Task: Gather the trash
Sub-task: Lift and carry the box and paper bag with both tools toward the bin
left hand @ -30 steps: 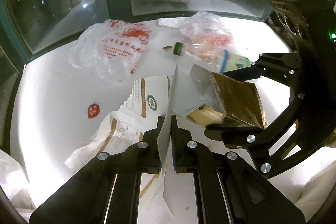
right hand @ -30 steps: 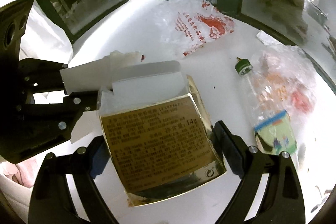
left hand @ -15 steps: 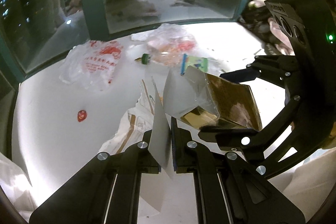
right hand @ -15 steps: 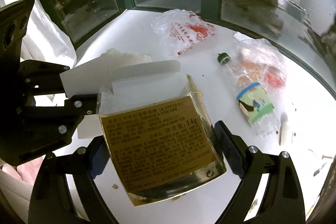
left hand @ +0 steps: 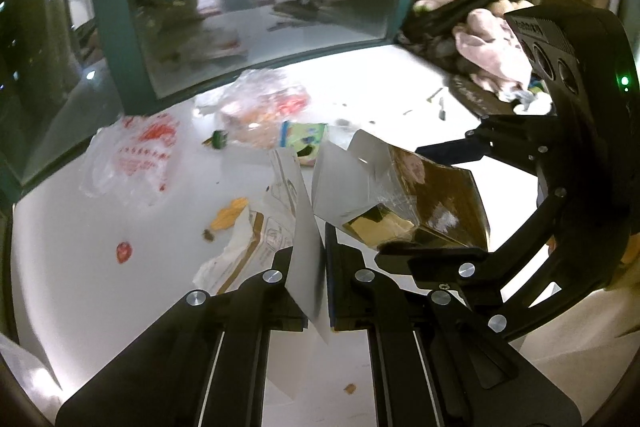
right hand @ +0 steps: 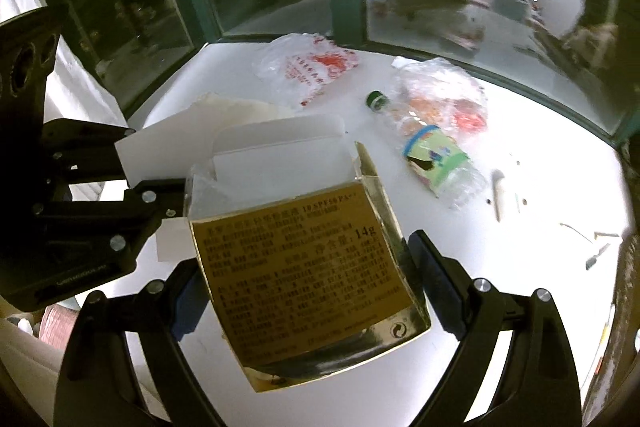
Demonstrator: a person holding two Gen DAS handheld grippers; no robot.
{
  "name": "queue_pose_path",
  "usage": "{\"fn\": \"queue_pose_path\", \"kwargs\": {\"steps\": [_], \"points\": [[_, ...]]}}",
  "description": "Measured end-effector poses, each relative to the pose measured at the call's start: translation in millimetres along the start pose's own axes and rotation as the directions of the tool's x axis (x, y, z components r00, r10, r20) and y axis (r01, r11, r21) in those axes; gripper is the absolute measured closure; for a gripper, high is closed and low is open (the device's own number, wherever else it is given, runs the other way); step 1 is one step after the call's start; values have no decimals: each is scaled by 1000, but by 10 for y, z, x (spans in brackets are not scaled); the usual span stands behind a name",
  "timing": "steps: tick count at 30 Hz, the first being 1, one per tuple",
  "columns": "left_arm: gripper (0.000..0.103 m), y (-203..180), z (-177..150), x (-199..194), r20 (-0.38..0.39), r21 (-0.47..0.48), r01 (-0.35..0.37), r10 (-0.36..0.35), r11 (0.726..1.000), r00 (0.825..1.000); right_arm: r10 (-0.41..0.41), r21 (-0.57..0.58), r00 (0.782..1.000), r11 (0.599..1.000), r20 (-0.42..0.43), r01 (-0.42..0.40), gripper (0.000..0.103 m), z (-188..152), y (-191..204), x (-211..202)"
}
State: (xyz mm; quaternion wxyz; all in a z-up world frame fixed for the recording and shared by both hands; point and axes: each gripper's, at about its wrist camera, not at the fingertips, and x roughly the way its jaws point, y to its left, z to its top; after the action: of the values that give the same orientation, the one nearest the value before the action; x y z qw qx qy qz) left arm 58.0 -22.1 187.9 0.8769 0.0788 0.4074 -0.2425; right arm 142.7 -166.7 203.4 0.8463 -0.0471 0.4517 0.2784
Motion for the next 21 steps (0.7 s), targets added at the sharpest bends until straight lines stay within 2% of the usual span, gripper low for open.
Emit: {"fn": "queue_pose_path", "kwargs": {"steps": [13,21], "points": [[98,-860,160,-28,2,120,65,-66,991,998,-81,106,995,992,55,75,16,-554,-325,-661],[98,-1713,281,22,-10,235,161,-163,959,987,-179,219,981,963,69,160,16,-1086,-599,-1201]]}}
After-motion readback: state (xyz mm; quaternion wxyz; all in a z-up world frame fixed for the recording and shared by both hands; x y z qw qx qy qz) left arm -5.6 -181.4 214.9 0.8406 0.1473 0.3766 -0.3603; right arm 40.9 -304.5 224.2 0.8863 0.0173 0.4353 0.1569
